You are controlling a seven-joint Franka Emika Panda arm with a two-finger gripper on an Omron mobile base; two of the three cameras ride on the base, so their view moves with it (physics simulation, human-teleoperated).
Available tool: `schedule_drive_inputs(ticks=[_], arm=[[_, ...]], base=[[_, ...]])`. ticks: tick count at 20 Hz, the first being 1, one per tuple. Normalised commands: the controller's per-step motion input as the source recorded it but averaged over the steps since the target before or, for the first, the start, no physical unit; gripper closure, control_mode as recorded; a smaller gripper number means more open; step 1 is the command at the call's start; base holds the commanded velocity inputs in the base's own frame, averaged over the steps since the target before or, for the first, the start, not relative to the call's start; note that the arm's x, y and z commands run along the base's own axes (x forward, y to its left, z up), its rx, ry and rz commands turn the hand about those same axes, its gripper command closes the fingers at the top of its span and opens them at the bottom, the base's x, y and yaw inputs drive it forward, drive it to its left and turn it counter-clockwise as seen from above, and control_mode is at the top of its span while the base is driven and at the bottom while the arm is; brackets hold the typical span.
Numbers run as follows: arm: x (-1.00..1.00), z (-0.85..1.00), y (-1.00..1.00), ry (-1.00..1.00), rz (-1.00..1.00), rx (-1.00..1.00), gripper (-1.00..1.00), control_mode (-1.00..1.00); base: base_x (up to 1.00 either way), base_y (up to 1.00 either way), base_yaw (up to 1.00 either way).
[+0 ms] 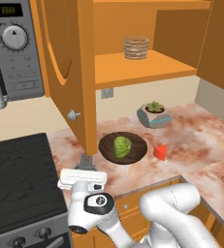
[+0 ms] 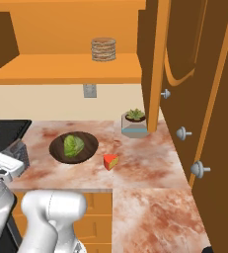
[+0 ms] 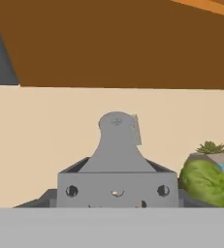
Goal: Pick the cheese from the fridge and the cheese grater from the cabinet and place them next to the salad bowl.
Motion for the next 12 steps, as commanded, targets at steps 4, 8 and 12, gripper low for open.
schedule_drive_inputs(ticks=[4, 8, 12], arm=[[0.17, 0.0, -0.1, 0.02, -0.07, 0.0, 1.0, -1.0], [0.26, 0.0, -0.14, 0.02, -0.09, 0.0, 1.0, -1.0], [0.37, -0.04, -0.2, 0.05, -0.1, 0.0, 1.0, -1.0]], base=[[0.0, 0.0, 0.0], [0.0, 0.0, 0.0], [0.0, 0.0, 0.0]])
